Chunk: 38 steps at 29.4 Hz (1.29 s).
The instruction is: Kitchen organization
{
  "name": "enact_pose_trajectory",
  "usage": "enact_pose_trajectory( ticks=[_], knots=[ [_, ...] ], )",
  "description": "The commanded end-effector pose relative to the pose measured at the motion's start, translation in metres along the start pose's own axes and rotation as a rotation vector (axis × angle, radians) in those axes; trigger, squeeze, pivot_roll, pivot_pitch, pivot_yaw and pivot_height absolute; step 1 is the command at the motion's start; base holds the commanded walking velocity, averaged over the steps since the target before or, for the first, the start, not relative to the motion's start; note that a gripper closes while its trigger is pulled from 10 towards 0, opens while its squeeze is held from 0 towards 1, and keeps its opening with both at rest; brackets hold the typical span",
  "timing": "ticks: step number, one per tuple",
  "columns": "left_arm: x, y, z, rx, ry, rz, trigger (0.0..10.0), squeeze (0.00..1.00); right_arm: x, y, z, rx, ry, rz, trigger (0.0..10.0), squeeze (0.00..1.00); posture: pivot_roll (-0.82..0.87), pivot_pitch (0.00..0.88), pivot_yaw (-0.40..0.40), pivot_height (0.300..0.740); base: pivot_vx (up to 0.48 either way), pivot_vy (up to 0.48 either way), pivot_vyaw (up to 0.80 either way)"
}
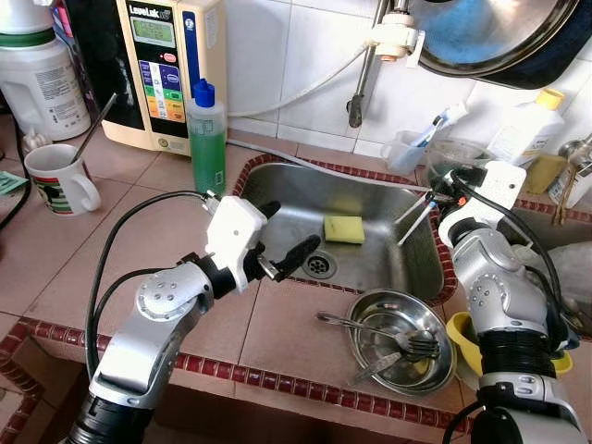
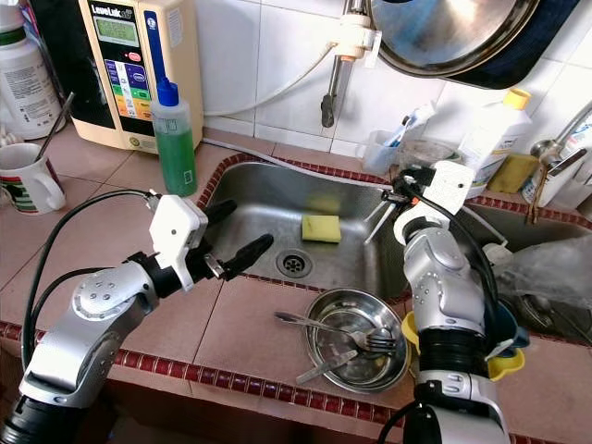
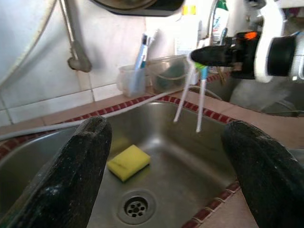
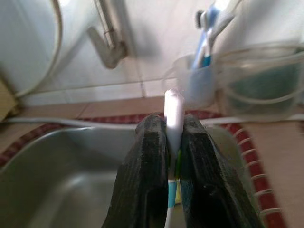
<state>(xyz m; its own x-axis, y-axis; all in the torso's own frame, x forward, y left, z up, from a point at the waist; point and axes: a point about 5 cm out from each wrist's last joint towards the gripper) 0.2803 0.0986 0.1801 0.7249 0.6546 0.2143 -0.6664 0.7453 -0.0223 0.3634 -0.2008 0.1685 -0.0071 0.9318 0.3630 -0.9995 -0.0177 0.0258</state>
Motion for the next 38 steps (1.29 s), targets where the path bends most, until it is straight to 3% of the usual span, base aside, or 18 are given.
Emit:
enact_pose_trajectory(
  ticks=[1, 5, 16, 27, 28, 30, 38],
  knots=[
    [-0.007, -0.002, 0.003, 0.000, -0.007, -0.032, 10.0, 0.00, 0.000, -0.003, 0.002, 0.012, -0.024, 0.022, 10.0, 0.00, 0.16, 0.000, -0.098, 0.740, 0.000, 0.000, 0.00],
    [-0.016, -0.002, 0.003, 0.007, -0.008, -0.068, 10.0, 0.00, 0.001, -0.009, -0.008, 0.074, -0.088, 0.065, 10.0, 0.00, 0.16, 0.000, -0.098, 0.740, 0.000, 0.000, 0.00],
    [-0.028, -0.003, 0.003, 0.021, -0.010, -0.112, 10.0, 0.00, 0.009, -0.020, -0.013, 0.158, -0.152, 0.194, 10.0, 0.00, 0.17, 0.000, -0.102, 0.740, 0.000, 0.000, 0.00],
    [-0.024, 0.000, -0.002, 0.074, -0.018, -0.089, 10.0, 0.00, 0.021, -0.023, -0.016, 0.211, -0.197, 0.291, 10.0, 0.00, 0.18, 0.000, -0.108, 0.740, 0.000, 0.000, 0.00],
    [-0.023, 0.000, -0.003, 0.076, -0.022, -0.086, 10.0, 0.00, 0.022, -0.023, -0.016, 0.212, -0.219, 0.298, 10.0, 0.96, 0.18, 0.000, -0.107, 0.740, 0.000, 0.000, 0.00],
    [-0.023, 0.000, -0.002, 0.075, -0.024, -0.085, 10.0, 0.00, 0.023, -0.023, -0.016, 0.209, -0.231, 0.309, 10.0, 1.00, 0.18, 0.000, -0.107, 0.740, 0.000, 0.000, 0.00],
    [-0.022, -0.001, -0.001, 0.073, -0.027, -0.078, 10.0, 0.00, 0.025, -0.023, -0.015, 0.207, -0.239, 0.332, 10.0, 1.00, 0.18, 0.000, -0.106, 0.740, 0.000, 0.000, 0.00]
  ],
)
Point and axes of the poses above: a point about 5 cm out from each wrist's last joint towards the gripper, its own y axis pointing back from the gripper into the wrist, its own z axis along the axis of the wrist's last joint, x = y × z, and after that the axes turned 3 degrees about -y, right-handed
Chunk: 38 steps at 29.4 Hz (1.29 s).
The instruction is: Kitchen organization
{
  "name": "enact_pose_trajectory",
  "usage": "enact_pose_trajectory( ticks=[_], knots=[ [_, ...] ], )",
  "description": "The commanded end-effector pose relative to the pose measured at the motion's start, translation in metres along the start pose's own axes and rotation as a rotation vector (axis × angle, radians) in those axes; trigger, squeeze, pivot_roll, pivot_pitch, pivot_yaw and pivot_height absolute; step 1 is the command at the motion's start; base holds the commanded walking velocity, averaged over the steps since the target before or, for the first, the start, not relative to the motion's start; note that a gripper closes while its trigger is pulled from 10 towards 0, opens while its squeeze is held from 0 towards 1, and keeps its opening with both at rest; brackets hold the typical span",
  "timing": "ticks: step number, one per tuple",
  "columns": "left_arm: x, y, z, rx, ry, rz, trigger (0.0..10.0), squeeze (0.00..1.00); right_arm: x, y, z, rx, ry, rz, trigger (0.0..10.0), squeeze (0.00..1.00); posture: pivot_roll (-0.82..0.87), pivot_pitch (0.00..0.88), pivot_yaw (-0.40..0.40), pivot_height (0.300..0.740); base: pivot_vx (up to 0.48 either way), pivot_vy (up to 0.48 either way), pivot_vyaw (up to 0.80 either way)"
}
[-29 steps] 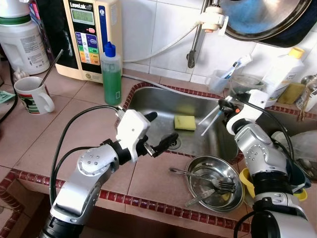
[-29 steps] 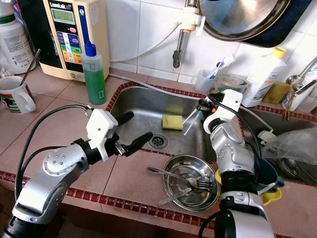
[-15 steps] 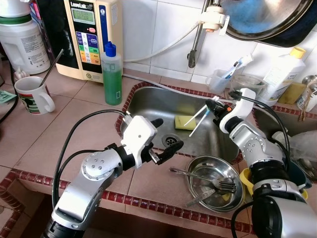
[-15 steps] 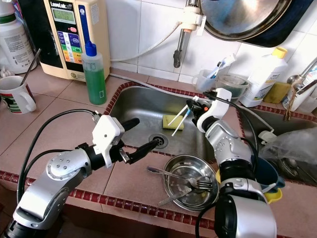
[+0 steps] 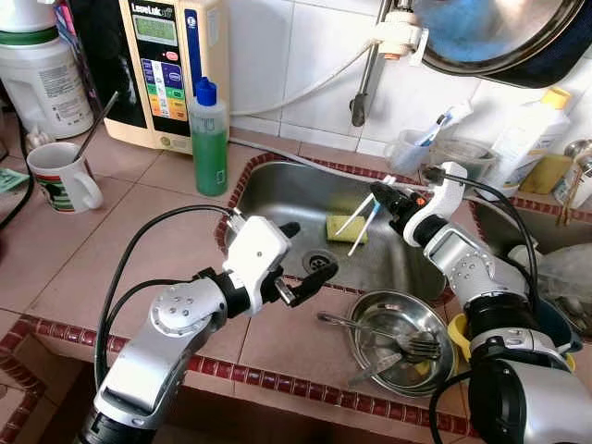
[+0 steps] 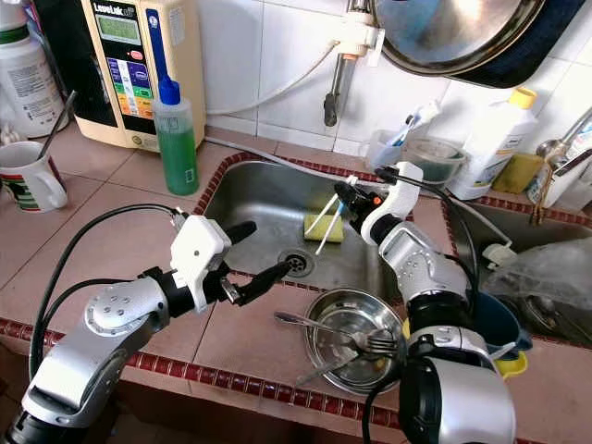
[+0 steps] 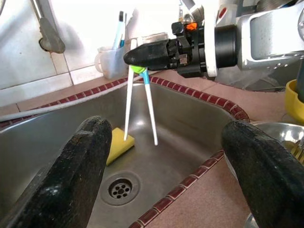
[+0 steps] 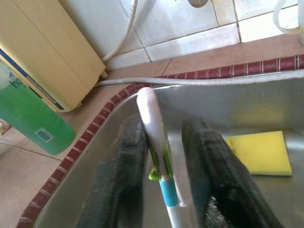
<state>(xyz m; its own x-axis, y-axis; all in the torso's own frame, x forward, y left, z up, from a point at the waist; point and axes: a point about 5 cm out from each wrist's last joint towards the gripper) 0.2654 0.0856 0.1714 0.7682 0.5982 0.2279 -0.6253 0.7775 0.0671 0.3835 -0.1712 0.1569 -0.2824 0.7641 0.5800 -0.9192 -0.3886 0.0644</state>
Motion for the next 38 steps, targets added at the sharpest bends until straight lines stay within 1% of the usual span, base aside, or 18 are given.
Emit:
enact_pose_trajectory(
  ticks=[1, 11, 21, 23, 24, 26, 28, 29, 30, 31, 32, 33, 34, 35, 38],
  knots=[
    [-0.001, -0.001, 0.003, -0.003, -0.013, -0.007, 10.0, 0.00, 0.003, -0.002, 0.006, -0.009, -0.006, 0.017, 10.0, 1.00, 0.18, 0.000, -0.106, 0.740, 0.000, 0.000, 0.00],
    [0.002, -0.001, 0.004, -0.007, -0.030, 0.015, 10.0, 0.00, 0.007, -0.004, 0.007, -0.010, -0.006, 0.046, 10.0, 1.00, 0.18, 0.000, -0.107, 0.740, 0.000, 0.000, 0.00],
    [0.007, -0.001, 0.004, -0.011, -0.044, 0.046, 10.0, 0.00, 0.011, -0.005, 0.013, -0.044, 0.044, 0.062, 10.0, 1.00, 0.19, 0.000, -0.116, 0.740, 0.000, 0.000, 0.00],
    [0.011, 0.000, 0.004, -0.012, -0.047, 0.081, 10.0, 0.00, 0.015, -0.005, 0.021, -0.096, 0.114, 0.062, 10.0, 1.00, 0.19, 0.000, -0.116, 0.740, 0.000, 0.000, 0.00],
    [0.012, 0.000, 0.004, -0.012, -0.047, 0.088, 10.0, 0.00, 0.016, -0.005, 0.022, -0.109, 0.130, 0.060, 10.0, 1.00, 0.19, 0.000, -0.116, 0.740, 0.000, 0.000, 0.00],
    [0.021, 0.000, 0.001, -0.008, -0.045, 0.159, 10.0, 0.00, 0.018, -0.004, 0.032, -0.184, 0.174, 0.030, 10.0, 1.00, 0.19, 0.000, -0.121, 0.740, 0.000, 0.000, 0.00],
    [0.026, 0.000, -0.001, -0.004, -0.029, 0.192, 10.0, 0.00, 0.020, -0.003, 0.037, -0.231, 0.197, 0.027, 10.0, 1.00, 0.19, 0.000, -0.121, 0.740, 0.000, 0.000, 0.00],
    [0.030, 0.001, -0.001, -0.007, -0.018, 0.217, 10.0, 0.00, 0.022, -0.002, 0.040, -0.257, 0.213, 0.033, 10.0, 0.73, 0.19, 0.000, -0.121, 0.740, 0.000, 0.000, 0.00],
    [0.035, 0.001, 0.000, -0.013, -0.007, 0.243, 10.0, 0.00, 0.025, -0.001, 0.044, -0.289, 0.231, 0.044, 10.0, 0.33, 0.19, 0.000, -0.124, 0.740, 0.000, 0.000, 0.00],
    [0.041, 0.002, 0.001, -0.027, 0.015, 0.282, 10.0, 0.00, 0.030, 0.001, 0.048, -0.328, 0.271, 0.056, 10.0, 0.00, 0.19, 0.000, -0.125, 0.740, 0.000, 0.000, 0.00],
    [0.043, 0.002, 0.001, -0.032, 0.017, 0.297, 10.0, 0.00, 0.032, 0.002, 0.049, -0.338, 0.299, 0.053, 10.0, 0.00, 0.19, 0.000, -0.126, 0.740, 0.000, 0.000, 0.00],
    [0.043, 0.002, 0.001, -0.032, 0.017, 0.297, 10.0, 0.00, 0.032, 0.002, 0.049, -0.338, 0.299, 0.053, 10.0, 0.00, 0.19, 0.000, -0.126, 0.740, 0.000, 0.000, 0.00],
    [0.049, 0.004, 0.002, -0.043, 0.011, 0.342, 10.0, 0.00, 0.036, 0.003, 0.052, -0.376, 0.360, 0.030, 10.0, 0.00, 0.18, 0.000, -0.127, 0.740, 0.000, 0.000, 0.00],
    [0.049, 0.004, 0.002, -0.043, 0.011, 0.342, 10.0, 0.00, 0.036, 0.003, 0.052, -0.376, 0.360, 0.030, 10.0, 0.00, 0.18, 0.000, -0.127, 0.740, 0.000, 0.000, 0.00],
    [0.058, 0.006, 0.003, -0.059, 0.015, 0.425, 10.0, 0.00, 0.044, 0.008, 0.057, -0.457, 0.422, 0.019, 10.0, 0.00, 0.19, 0.000, -0.134, 0.740, 0.000, 0.000, 0.00]
  ],
)
Point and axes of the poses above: a point about 5 cm out from each wrist's last joint towards the gripper, its own y axis pointing back from the gripper into the wrist, its own z axis along the axis of the wrist's last joint, x = y × z, and after that the axes turned 3 degrees about -y, right-handed
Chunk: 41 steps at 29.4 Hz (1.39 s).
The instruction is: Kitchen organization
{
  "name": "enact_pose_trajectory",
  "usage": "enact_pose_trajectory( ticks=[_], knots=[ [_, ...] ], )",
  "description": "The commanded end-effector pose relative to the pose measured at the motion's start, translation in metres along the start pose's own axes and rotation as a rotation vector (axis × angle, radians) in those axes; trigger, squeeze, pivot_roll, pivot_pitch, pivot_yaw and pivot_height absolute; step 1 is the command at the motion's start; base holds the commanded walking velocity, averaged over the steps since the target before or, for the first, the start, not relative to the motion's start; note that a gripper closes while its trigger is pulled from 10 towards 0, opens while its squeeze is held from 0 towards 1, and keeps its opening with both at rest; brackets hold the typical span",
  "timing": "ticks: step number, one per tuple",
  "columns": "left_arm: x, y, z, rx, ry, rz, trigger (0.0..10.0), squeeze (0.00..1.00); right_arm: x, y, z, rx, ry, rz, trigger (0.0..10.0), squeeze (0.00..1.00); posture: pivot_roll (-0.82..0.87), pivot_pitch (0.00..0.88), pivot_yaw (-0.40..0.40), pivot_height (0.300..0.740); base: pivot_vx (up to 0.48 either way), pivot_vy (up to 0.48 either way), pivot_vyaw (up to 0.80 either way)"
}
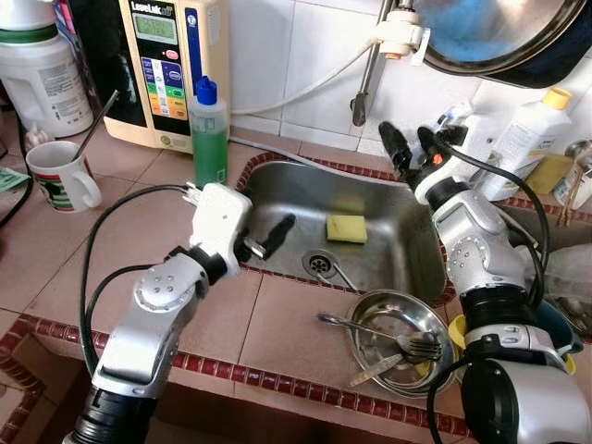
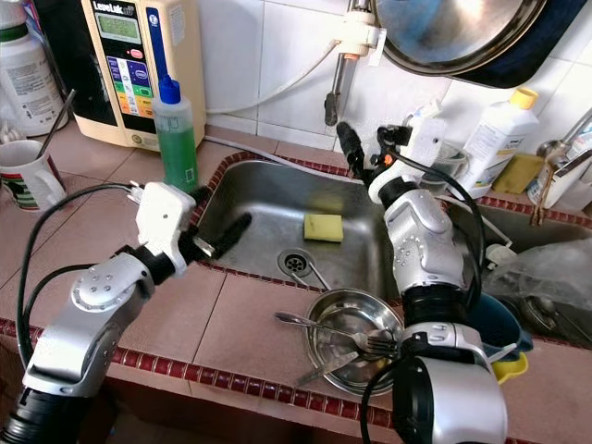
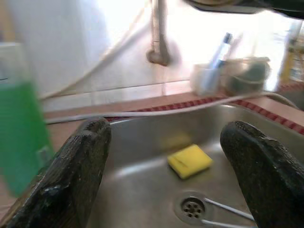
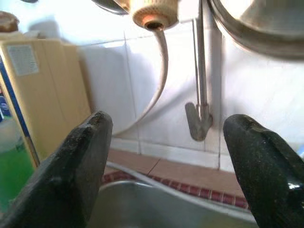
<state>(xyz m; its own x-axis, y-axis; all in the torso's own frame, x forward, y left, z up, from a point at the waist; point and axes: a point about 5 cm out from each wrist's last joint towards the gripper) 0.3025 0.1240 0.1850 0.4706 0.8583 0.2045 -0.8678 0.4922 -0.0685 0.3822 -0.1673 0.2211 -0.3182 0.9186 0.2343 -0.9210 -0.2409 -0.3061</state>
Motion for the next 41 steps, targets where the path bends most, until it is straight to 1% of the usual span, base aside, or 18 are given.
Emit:
enact_pose_trajectory(
  ticks=[1, 4, 5, 7, 9, 11, 12, 15, 16, 19, 22, 24, 26, 29, 33, 36, 41],
  knots=[
    [0.007, -0.003, 0.004, -0.032, -0.026, 0.085, 10.0, 0.00, 0.004, 0.005, 0.013, -0.101, 0.075, -0.013, 10.0, 0.00, 0.19, 0.000, -0.137, 0.740, 0.000, 0.000, 0.00],
    [0.011, -0.003, 0.003, -0.038, -0.024, 0.122, 10.0, 0.00, 0.007, 0.011, 0.016, -0.136, 0.112, -0.011, 10.0, 0.00, 0.19, 0.000, -0.140, 0.740, 0.000, 0.000, 0.00],
    [0.014, -0.003, 0.003, -0.045, 0.002, 0.148, 10.0, 0.00, 0.011, 0.016, 0.017, -0.146, 0.129, -0.001, 10.0, 0.00, 0.20, 0.000, -0.140, 0.740, 0.000, 0.000, 0.00],
    [0.017, -0.002, 0.005, -0.065, 0.038, 0.175, 10.0, 0.00, 0.014, 0.021, 0.018, -0.159, 0.145, 0.002, 10.0, 0.00, 0.20, 0.000, -0.140, 0.740, 0.000, 0.000, 0.00],
    [0.017, 0.001, 0.009, -0.099, 0.072, 0.197, 10.0, 0.00, 0.020, 0.028, 0.020, -0.195, 0.189, -0.005, 10.0, 0.00, 0.19, 0.000, -0.134, 0.740, 0.000, 0.000, 0.00],
    [0.017, 0.004, 0.011, -0.112, 0.071, 0.211, 10.0, 0.00, 0.025, 0.033, 0.022, -0.222, 0.215, -0.010, 10.0, 0.00, 0.19, 0.000, -0.133, 0.740, 0.000, 0.000, 0.00],
    [0.016, 0.006, 0.010, -0.117, 0.055, 0.219, 10.0, 0.00, 0.029, 0.038, 0.022, -0.239, 0.220, -0.015, 10.0, 0.00, 0.19, 0.000, -0.131, 0.740, 0.000, 0.000, 0.00],
    [0.014, 0.009, 0.008, -0.127, 0.055, 0.230, 10.0, 0.00, 0.033, 0.044, 0.021, -0.252, 0.228, -0.022, 10.0, 0.00, 0.19, 0.000, -0.131, 0.740, 0.000, 0.000, 0.00],
    [0.013, 0.011, 0.006, -0.119, 0.035, 0.231, 10.0, 0.00, 0.034, 0.047, 0.017, -0.244, 0.238, -0.028, 10.0, 0.00, 0.19, 0.000, -0.131, 0.740, 0.000, 0.000, 0.00],
    [0.012, 0.013, 0.004, -0.110, 0.028, 0.246, 10.0, 0.00, 0.034, 0.051, 0.015, -0.237, 0.238, -0.043, 10.0, 0.00, 0.19, 0.000, -0.127, 0.740, 0.000, 0.000, 0.00],
    [0.014, 0.015, 0.004, -0.115, 0.055, 0.268, 10.0, 0.00, 0.035, 0.055, 0.013, -0.226, 0.267, -0.042, 10.0, 0.00, 0.19, 0.000, -0.125, 0.740, 0.000, 0.000, 0.00],
    [0.015, 0.015, 0.003, -0.114, 0.051, 0.275, 10.0, 0.00, 0.035, 0.056, 0.010, -0.217, 0.273, -0.047, 10.0, 0.00, 0.19, 0.000, -0.124, 0.740, 0.000, 0.000, 0.00],
    [0.016, 0.015, 0.001, -0.112, 0.037, 0.286, 10.0, 0.00, 0.035, 0.061, 0.003, -0.190, 0.295, -0.053, 10.0, 0.00, 0.18, 0.000, -0.119, 0.740, 0.000, 0.000, 0.00],
    [0.016, 0.015, 0.003, -0.120, 0.038, 0.281, 10.0, 0.00, 0.037, 0.061, 0.004, -0.191, 0.303, -0.049, 10.0, 0.00, 0.18, 0.000, -0.114, 0.740, 0.000, 0.000, 0.00],
    [0.018, 0.015, 0.011, -0.154, 0.039, 0.271, 10.0, 0.00, 0.040, 0.060, 0.011, -0.214, 0.327, -0.051, 10.0, 0.00, 0.18, 0.000, -0.111, 0.740, 0.000, 0.000, 0.00],
    [0.019, 0.016, 0.011, -0.153, 0.038, 0.272, 10.0, 0.00, 0.040, 0.062, 0.010, -0.205, 0.322, -0.062, 10.0, 0.00, 0.18, 0.000, -0.107, 0.740, 0.000, 0.000, 0.00],
    [0.017, 0.018, 0.010, -0.151, 0.030, 0.268, 10.0, 0.00, 0.038, 0.064, 0.006, -0.181, 0.306, -0.092, 10.0, 0.00, 0.18, 0.000, -0.105, 0.740, 0.000, 0.000, 0.00]
  ],
)
Point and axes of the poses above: a point about 5 cm out from each wrist's last joint towards the gripper, its own y axis pointing back from the gripper into the wrist, its own z axis along the axis of the wrist's last joint, x = y × z, and after that the axes turned 3 degrees about -y, right-handed
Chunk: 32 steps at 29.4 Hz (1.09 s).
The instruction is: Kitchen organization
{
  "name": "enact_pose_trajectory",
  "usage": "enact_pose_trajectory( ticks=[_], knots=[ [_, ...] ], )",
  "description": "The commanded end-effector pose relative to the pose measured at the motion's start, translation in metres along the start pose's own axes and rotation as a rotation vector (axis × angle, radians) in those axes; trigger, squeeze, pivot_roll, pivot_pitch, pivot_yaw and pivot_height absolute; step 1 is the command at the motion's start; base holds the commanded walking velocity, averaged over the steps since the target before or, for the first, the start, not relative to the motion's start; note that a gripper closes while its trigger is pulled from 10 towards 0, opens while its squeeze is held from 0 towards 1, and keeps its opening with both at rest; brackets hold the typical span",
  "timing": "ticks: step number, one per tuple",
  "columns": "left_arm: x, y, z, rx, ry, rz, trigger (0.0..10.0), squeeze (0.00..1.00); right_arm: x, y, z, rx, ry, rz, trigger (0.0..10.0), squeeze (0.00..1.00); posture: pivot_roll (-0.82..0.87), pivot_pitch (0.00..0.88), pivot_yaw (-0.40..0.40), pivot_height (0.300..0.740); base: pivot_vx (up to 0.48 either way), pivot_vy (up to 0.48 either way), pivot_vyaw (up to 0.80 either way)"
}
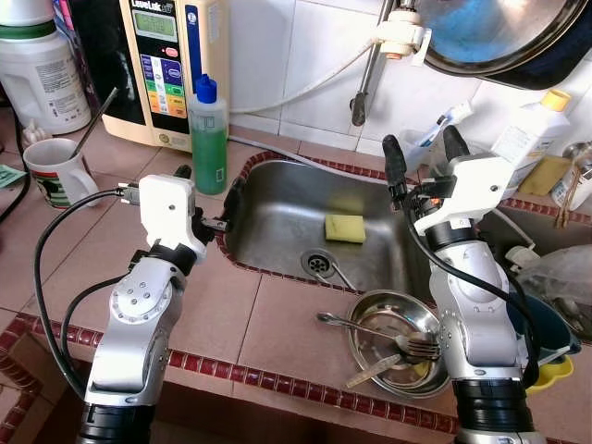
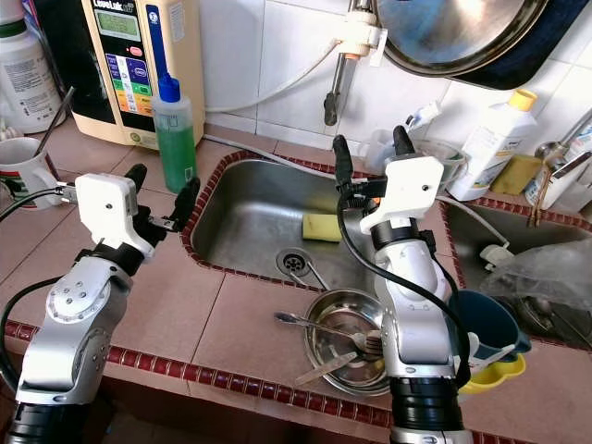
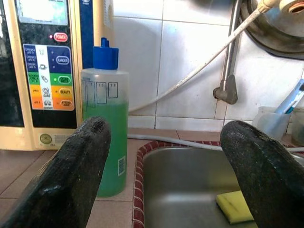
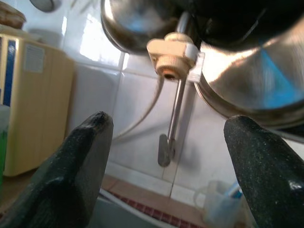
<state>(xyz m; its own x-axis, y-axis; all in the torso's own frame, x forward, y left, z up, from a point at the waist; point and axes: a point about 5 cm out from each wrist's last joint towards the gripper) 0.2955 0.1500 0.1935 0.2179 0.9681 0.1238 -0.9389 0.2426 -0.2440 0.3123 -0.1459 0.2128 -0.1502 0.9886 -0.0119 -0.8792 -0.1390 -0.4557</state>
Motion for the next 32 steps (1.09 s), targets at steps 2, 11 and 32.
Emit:
enact_pose_trajectory(
  ticks=[2, 11, 32],
  knots=[
    [-0.004, 0.000, 0.004, -0.021, -0.003, -0.020, 10.0, 0.00, -0.005, 0.001, 0.002, 0.016, -0.031, -0.052, 10.0, 0.00, 0.18, 0.000, -0.105, 0.740, 0.000, 0.000, 0.00],
    [-0.005, -0.001, 0.006, -0.019, 0.008, -0.023, 10.0, 0.00, -0.014, -0.002, -0.012, 0.204, -0.068, -0.168, 10.0, 0.00, 0.17, 0.000, -0.105, 0.740, 0.000, 0.000, 0.00],
    [0.000, -0.004, 0.015, -0.042, 0.030, -0.007, 10.0, 0.00, -0.019, -0.011, 0.016, 0.074, 0.014, -0.148, 10.0, 0.00, 0.18, 0.000, -0.113, 0.740, 0.000, -0.114, 0.00]
  ],
)
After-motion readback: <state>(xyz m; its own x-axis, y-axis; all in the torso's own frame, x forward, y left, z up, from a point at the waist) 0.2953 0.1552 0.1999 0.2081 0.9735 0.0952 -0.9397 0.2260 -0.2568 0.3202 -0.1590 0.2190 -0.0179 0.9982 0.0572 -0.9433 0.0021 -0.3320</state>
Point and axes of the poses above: a point about 5 cm out from each wrist's last joint towards the gripper, its own y axis pointing back from the gripper into the wrist, its own z axis along the axis of the wrist's last joint, x = y × z, and after that the axes turned 3 degrees about -y, right-handed
